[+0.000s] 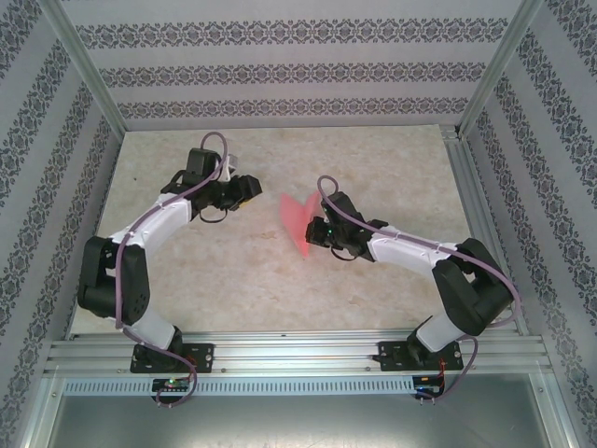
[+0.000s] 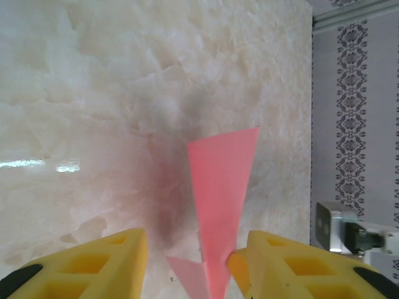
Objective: Fold a paper plane with a square sheet of paper (pick it up from the middle)
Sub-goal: Turn over the paper at the center of the table.
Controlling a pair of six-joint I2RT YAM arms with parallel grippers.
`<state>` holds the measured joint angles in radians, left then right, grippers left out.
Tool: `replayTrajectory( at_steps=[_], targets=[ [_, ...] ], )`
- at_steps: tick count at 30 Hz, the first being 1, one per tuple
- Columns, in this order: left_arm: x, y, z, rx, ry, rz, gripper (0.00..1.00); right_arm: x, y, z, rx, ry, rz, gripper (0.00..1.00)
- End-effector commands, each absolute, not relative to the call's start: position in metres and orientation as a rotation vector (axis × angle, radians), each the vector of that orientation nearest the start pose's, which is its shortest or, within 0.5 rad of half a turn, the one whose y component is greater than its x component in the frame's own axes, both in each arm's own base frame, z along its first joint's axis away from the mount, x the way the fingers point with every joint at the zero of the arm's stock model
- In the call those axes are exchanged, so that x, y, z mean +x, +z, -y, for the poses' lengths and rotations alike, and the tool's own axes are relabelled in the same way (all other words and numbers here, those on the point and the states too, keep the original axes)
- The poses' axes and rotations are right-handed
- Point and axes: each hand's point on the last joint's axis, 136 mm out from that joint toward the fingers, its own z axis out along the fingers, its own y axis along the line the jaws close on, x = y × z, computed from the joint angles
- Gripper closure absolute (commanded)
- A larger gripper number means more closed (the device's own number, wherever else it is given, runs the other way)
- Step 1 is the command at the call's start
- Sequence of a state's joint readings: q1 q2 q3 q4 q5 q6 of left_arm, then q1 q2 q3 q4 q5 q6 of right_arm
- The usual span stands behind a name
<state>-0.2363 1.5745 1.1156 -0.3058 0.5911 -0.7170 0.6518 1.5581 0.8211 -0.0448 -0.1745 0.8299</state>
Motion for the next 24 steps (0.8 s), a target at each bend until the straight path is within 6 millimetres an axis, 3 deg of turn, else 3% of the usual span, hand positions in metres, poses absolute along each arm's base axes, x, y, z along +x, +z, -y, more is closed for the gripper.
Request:
replayTrajectory(
  at_steps=[1, 9, 15, 17, 19, 24],
  targets=[
    [0.381, 0.179, 0.183, -0.312, -1.117, -2.442, 0.52, 0.312, 0.108, -0.305, 0.184, 1.272, -2.376, 0.96],
    [0.361, 0.186, 0.204, -0.196, -1.295, -2.409, 0.49, 0.296, 0.066, -0.286, 0.382, 1.535, -2.325, 0.94],
    [0.347, 0.18, 0.236, -0.04, -1.325, -2.477, 0.48, 0.288, 0.038, -0.266, 0.466, 1.461, -2.371, 0.84],
    [0.346, 0.178, 0.242, -0.025, -1.333, -2.486, 0.48, 0.288, 0.036, -0.261, 0.468, 1.443, -2.381, 0.85],
    [0.345, 0.174, 0.248, -0.011, -1.343, -2.498, 0.48, 0.288, 0.035, -0.257, 0.471, 1.42, -2.392, 0.74],
    [0.337, 0.161, 0.263, 0.036, -1.376, -2.542, 0.48, 0.285, 0.034, -0.237, 0.463, 1.226, -2.462, 0.73]
  ],
)
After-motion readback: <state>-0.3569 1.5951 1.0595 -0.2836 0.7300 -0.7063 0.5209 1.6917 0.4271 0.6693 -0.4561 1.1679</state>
